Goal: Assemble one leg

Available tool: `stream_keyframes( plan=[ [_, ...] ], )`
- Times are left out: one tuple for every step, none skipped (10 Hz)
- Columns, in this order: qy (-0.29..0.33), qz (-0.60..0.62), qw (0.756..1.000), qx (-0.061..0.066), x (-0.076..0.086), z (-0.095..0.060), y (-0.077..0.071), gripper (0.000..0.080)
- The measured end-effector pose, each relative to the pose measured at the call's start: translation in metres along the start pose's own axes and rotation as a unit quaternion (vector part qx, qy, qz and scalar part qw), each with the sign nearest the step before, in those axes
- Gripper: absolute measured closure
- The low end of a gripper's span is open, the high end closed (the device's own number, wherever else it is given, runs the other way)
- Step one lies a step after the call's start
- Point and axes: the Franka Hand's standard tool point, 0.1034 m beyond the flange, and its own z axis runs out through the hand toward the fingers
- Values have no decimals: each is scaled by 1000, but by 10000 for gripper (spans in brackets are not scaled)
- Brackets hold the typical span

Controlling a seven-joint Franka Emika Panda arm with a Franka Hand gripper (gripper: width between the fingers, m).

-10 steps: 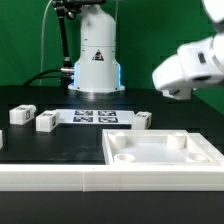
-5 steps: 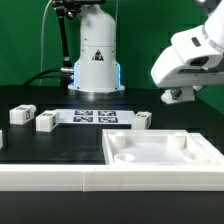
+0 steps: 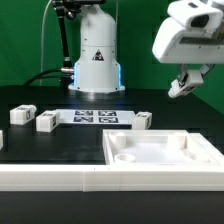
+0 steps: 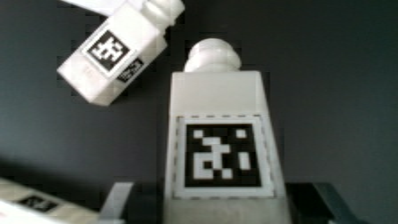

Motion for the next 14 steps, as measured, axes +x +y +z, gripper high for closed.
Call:
stream_keyframes(
  plan=[
    [24, 12, 1000, -1, -8, -3, 10, 509],
    [66, 59, 996, 5, -14, -2, 29, 509],
    [115, 78, 990, 4, -20, -2, 51, 509],
    [158, 92, 983, 7, -25, -3, 69, 509],
    [202, 109, 973, 10, -28, -6, 85, 508],
    [237, 108, 965, 7, -27, -5, 80, 508],
    [269, 97, 958, 5, -26, -7, 77, 508],
    [298, 96, 950, 7, -28, -14, 83, 508],
    [301, 97, 949, 9, -26, -17, 86, 508],
    [303, 105, 947, 22, -9, -20, 76, 508],
    [308, 93, 946, 29, 18, -26, 69, 508],
    [314, 100, 943, 33, 43, -35, 75, 508],
    [315, 108, 942, 38, 60, -38, 77, 508],
    [318, 111, 941, 42, 80, -40, 77, 508]
  ],
)
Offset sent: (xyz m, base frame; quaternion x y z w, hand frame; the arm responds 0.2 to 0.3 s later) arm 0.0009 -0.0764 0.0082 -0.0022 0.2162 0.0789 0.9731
